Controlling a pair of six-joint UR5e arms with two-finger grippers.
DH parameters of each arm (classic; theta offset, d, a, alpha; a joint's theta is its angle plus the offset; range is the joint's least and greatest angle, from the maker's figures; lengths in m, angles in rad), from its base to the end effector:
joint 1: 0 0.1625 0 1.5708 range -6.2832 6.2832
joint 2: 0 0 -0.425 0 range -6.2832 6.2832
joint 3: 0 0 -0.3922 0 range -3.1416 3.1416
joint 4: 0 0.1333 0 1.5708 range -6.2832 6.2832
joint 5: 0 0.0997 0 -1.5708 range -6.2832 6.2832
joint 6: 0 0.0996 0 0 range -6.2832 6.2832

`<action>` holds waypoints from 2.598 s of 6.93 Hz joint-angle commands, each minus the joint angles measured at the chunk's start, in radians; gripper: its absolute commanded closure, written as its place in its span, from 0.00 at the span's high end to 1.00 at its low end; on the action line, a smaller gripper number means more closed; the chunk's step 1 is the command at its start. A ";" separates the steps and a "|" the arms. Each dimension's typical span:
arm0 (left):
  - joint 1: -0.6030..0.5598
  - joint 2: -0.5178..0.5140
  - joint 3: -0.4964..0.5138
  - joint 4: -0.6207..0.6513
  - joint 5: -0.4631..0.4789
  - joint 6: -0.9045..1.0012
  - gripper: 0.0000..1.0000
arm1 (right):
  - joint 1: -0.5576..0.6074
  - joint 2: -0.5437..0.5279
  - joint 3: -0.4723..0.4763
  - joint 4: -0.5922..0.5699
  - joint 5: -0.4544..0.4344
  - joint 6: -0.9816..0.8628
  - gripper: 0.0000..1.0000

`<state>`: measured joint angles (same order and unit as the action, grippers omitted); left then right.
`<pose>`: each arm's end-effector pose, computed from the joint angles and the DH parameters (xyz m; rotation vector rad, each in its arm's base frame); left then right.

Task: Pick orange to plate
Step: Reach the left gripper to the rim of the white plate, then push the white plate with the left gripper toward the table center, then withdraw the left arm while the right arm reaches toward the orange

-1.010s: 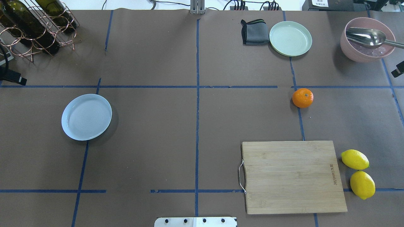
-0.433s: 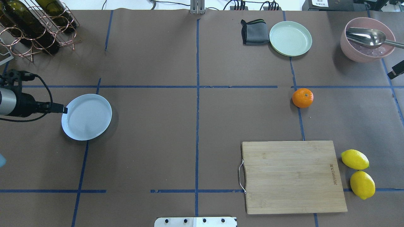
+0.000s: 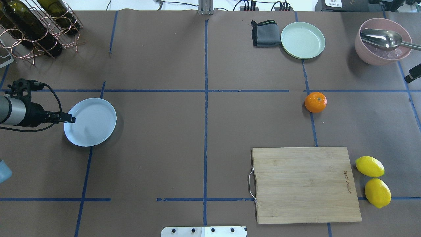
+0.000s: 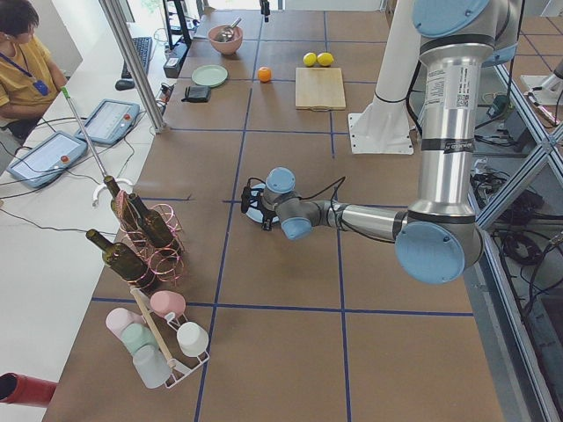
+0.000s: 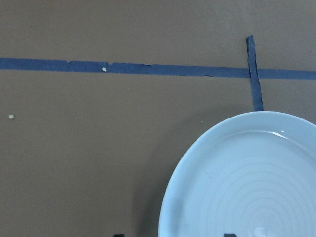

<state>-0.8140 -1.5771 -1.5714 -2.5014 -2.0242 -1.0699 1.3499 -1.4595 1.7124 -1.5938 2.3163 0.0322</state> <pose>0.2960 -0.4440 0.5574 0.2303 0.9835 -0.0736 -0.0543 -0.5419 0.5353 0.1241 -0.7660 -0.2648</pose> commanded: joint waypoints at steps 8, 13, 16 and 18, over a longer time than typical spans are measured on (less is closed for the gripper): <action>0.012 -0.427 0.006 0.233 -0.025 -0.160 0.00 | 0.000 0.002 -0.002 0.002 0.000 0.000 1.00; 0.220 -0.642 0.206 0.234 0.186 -0.255 0.00 | 0.000 0.002 0.000 0.002 0.000 0.000 1.00; 0.231 -0.650 0.220 0.227 0.185 -0.226 0.86 | 0.000 0.002 -0.002 0.002 0.000 0.000 1.00; 0.150 -0.643 0.215 0.272 0.074 -0.144 1.00 | 0.000 0.002 -0.002 0.002 -0.002 0.002 1.00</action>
<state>-0.6103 -2.2252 -1.3546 -2.2589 -1.8719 -1.2752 1.3499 -1.4573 1.7112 -1.5923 2.3153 0.0326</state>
